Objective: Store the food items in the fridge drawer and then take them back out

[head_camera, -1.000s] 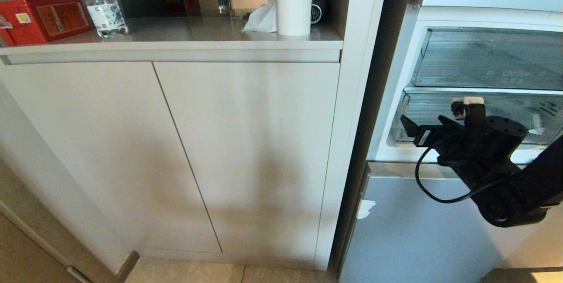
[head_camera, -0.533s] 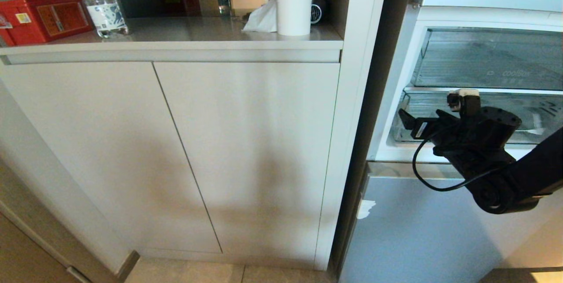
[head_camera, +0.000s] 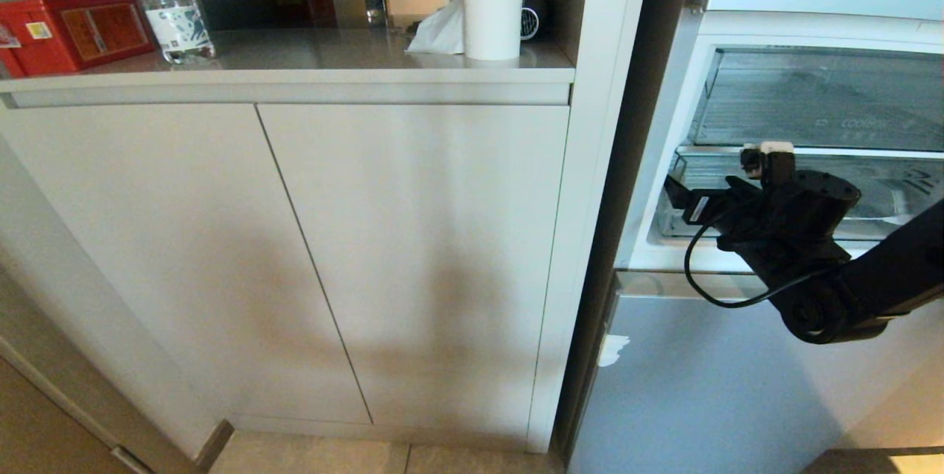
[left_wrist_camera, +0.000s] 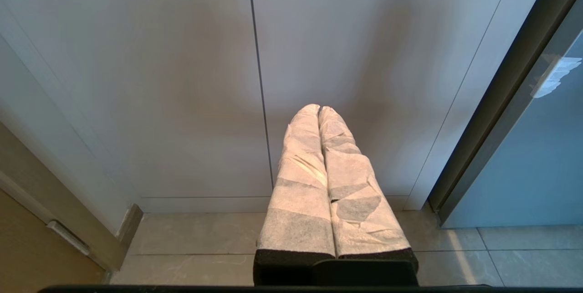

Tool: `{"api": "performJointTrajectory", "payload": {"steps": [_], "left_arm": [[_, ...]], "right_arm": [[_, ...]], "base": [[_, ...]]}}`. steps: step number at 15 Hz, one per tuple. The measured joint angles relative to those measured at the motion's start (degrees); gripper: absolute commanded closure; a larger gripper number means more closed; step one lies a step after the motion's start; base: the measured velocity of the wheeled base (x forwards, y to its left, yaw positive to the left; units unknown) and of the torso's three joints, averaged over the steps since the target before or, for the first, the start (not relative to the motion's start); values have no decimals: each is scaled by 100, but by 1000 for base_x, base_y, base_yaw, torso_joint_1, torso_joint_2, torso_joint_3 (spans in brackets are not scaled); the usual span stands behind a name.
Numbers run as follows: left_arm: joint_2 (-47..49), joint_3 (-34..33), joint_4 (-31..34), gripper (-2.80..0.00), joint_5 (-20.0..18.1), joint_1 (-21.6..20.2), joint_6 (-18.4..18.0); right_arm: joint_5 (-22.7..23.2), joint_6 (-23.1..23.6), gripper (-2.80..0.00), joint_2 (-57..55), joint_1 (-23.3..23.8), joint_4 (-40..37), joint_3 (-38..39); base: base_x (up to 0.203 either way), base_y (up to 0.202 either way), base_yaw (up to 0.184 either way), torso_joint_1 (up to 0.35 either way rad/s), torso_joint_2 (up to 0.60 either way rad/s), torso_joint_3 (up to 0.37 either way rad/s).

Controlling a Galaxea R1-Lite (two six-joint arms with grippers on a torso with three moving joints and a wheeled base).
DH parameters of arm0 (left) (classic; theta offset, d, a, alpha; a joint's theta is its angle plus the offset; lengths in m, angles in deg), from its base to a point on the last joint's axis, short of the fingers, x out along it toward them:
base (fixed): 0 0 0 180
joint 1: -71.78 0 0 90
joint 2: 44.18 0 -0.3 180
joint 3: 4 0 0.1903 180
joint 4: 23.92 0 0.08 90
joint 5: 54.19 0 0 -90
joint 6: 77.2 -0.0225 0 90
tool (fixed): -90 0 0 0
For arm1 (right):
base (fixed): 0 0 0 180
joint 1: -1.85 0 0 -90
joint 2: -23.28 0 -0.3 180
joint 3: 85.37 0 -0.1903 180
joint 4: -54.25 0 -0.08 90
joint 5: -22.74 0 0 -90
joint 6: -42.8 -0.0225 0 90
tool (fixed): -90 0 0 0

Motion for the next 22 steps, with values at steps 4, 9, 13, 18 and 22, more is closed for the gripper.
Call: {"api": "performJointTrajectory", "payload": {"steps": [4,9,13,18,22], "left_arm": [[0,0,0,0,0,2,0],[0,0,0,0,0,0,0],[0,0,0,0,0,0,0],[0,0,0,0,-1,2,0],[0,0,0,0,0,-2,0]], "right_arm": [[-1,-10,-280,-16,-52,-103,-89],[-34,-21,-280,-21,-196,-109,-65],[-50,-27,-280,-21,-290,-109,-9],[-155,-33,0,6,-367,-89,96],[-141,-10,0,9,-397,-98,96]], "base": [[0,0,0,0,0,0],[0,0,0,0,0,0],[0,0,0,0,0,0],[0,0,0,0,0,0],[0,0,0,0,0,0]]}}
